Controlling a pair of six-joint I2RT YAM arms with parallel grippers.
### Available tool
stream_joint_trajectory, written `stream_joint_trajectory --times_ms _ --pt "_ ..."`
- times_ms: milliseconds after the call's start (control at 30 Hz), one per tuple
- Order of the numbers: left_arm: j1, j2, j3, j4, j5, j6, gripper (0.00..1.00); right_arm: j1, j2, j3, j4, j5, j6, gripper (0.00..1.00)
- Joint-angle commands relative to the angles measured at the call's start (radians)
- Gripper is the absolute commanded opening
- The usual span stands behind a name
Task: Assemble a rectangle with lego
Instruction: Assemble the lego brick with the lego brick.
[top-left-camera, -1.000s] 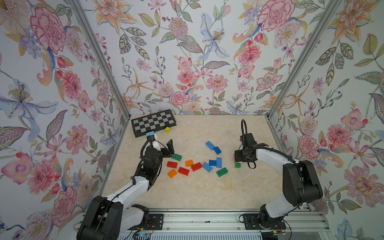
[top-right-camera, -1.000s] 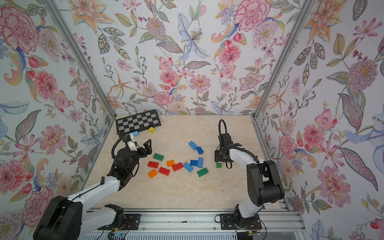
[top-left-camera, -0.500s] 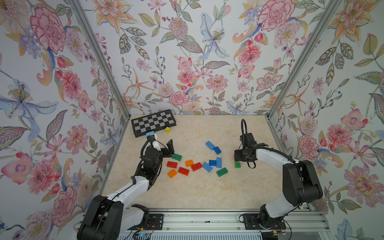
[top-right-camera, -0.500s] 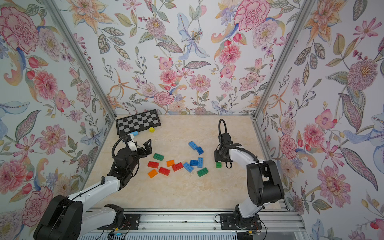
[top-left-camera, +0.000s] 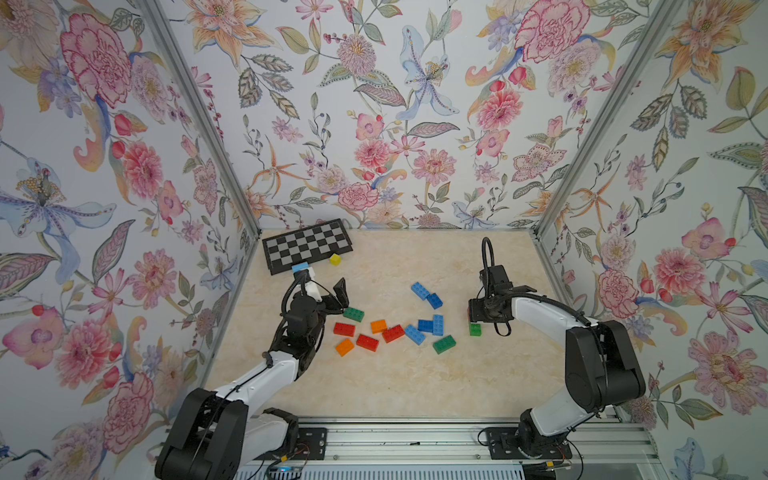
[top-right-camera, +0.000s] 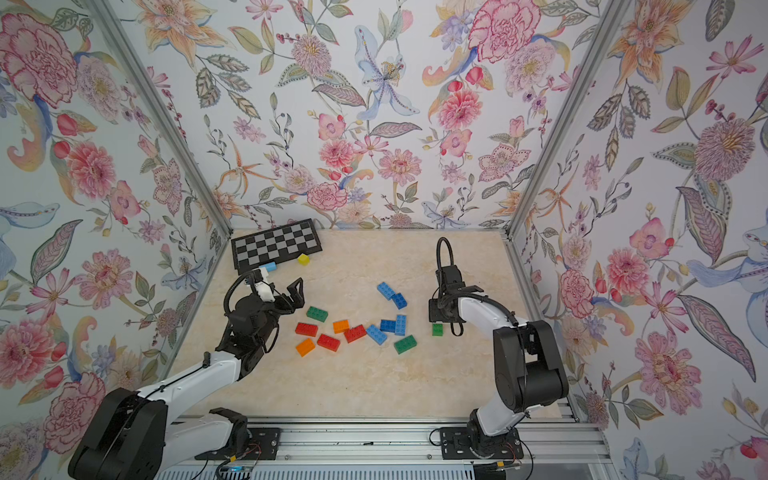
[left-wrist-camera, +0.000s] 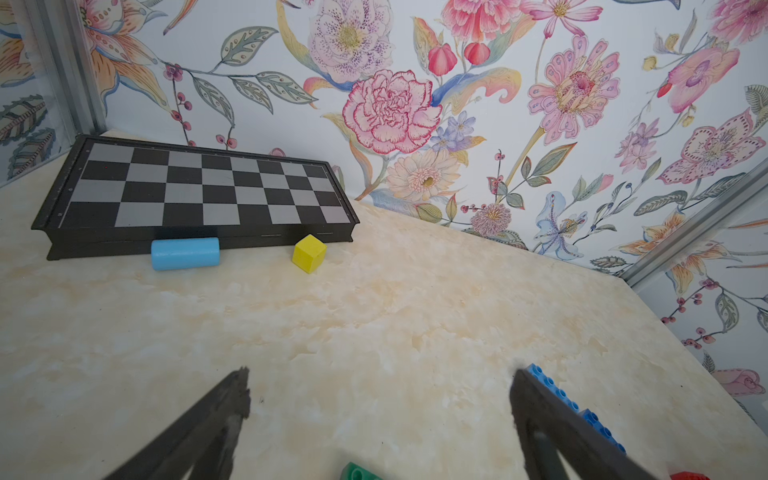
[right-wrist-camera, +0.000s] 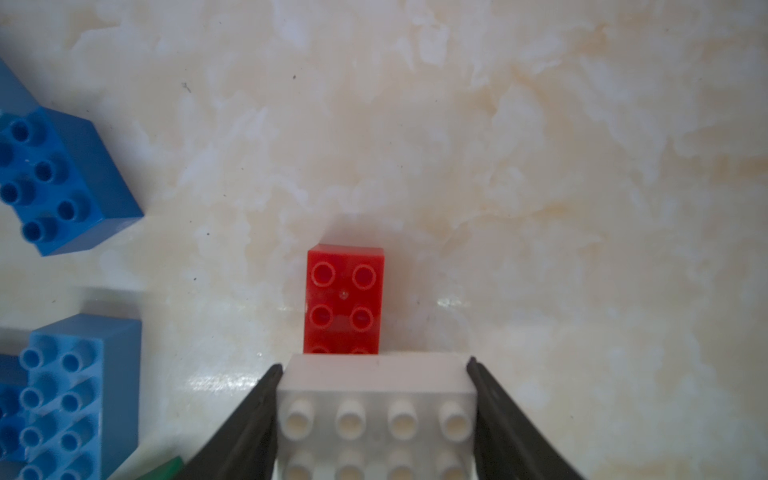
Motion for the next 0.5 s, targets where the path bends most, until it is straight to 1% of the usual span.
stream_joint_trajectory --times_ms 0,467 --pt "-0.006 0.006 0.01 0.028 0.016 -0.013 0.99 0.009 0.011 0.015 0.0 0.019 0.019 0.21" --pt "-0.006 0.003 0.005 0.03 0.014 -0.014 0.99 0.012 0.034 0.008 0.003 0.027 0.041 0.21"
